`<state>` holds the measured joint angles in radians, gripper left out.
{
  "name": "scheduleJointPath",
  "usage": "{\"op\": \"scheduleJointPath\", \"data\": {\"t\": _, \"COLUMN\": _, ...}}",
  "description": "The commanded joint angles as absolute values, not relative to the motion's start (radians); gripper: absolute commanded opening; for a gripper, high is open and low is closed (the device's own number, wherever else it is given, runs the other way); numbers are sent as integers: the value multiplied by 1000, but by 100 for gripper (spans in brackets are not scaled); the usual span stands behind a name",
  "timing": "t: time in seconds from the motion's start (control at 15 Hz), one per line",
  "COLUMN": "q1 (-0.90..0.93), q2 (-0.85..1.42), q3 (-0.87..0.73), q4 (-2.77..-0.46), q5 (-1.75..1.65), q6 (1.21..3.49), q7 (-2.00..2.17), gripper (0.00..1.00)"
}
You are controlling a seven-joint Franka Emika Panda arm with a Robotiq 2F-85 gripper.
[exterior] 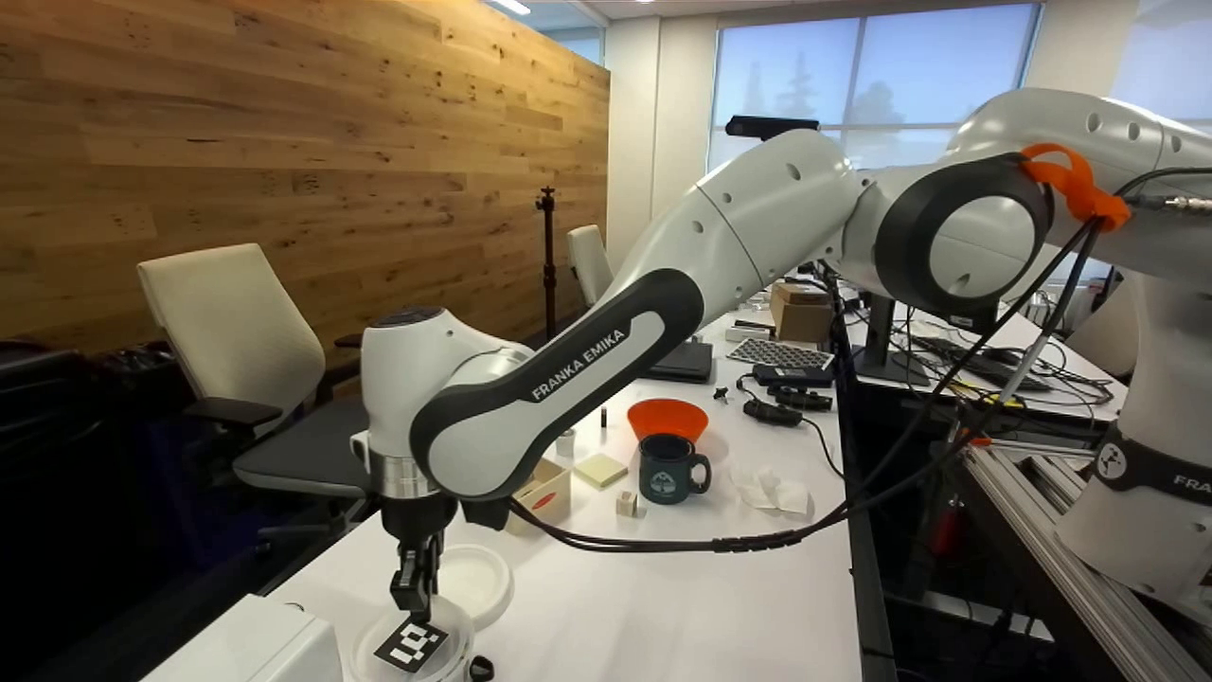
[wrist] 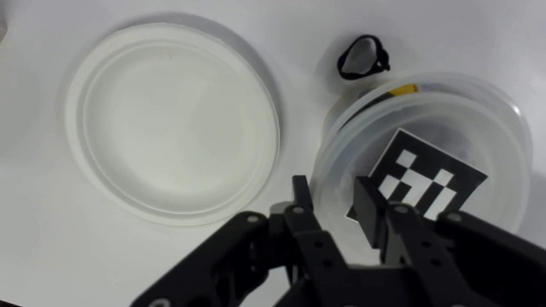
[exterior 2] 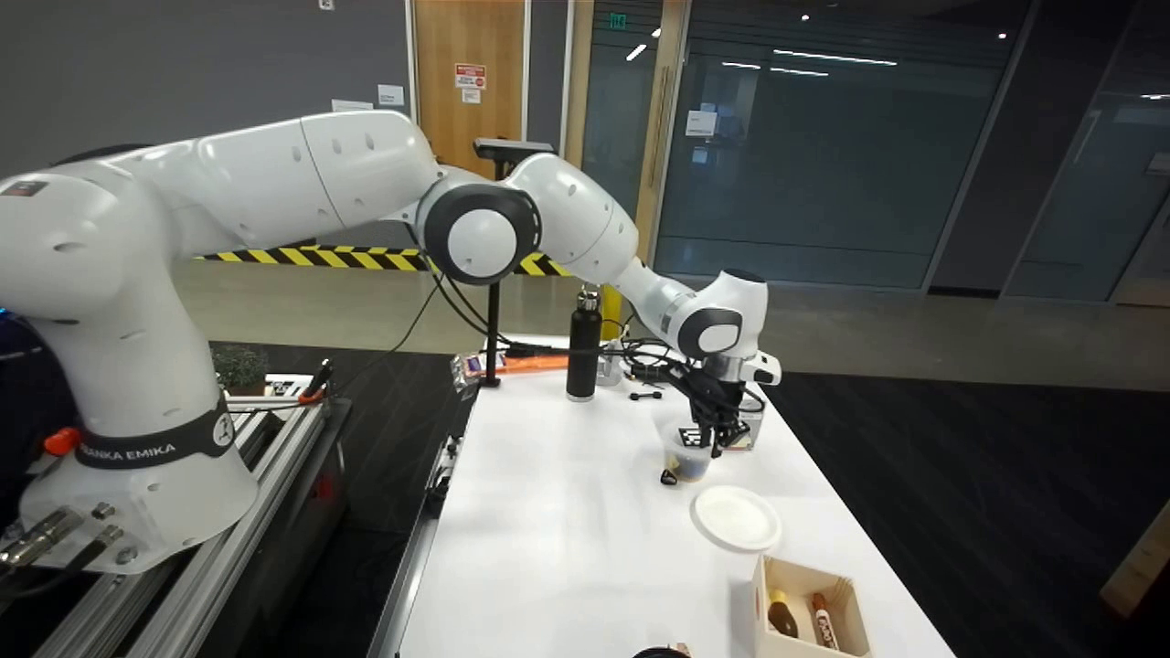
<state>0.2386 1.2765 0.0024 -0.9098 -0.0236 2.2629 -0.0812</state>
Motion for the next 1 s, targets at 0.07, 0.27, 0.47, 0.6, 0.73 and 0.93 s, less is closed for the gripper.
{"op": "scheduleJointPath", "data": {"t": 0.07, "q1": 243, "q2": 1225, "q3": -13, "q4": -998, "q5": -40, "q6": 2279, "q7": -96, "gripper": 1}}
{"op": "scheduleJointPath", "data": {"t": 0.27, "q1": 246, "q2": 1220, "q3": -20, "q4": -1008, "q5": -42, "q6": 2275, "q7": -97, "gripper": 2}}
{"op": "scheduleJointPath", "data": {"t": 0.47, "q1": 244, "q2": 1205, "q3": -20, "q4": -1024, "q5": -38, "q6": 2286, "q7": -96, "gripper": 1}}
{"op": "scheduleJointPath", "data": {"t": 0.6, "q1": 243, "q2": 1180, "q3": -23, "q4": -1053, "q5": -36, "q6": 2303, "q7": -90, "gripper": 1}}
{"op": "scheduleJointPath", "data": {"t": 0.73, "q1": 243, "q2": 1153, "q3": -26, "q4": -1085, "q5": -34, "q6": 2320, "q7": -86, "gripper": 1}}
{"op": "scheduleJointPath", "data": {"t": 0.93, "q1": 241, "q2": 1097, "q3": -28, "q4": -1148, "q5": -27, "q6": 2350, "q7": -81, "gripper": 1}}
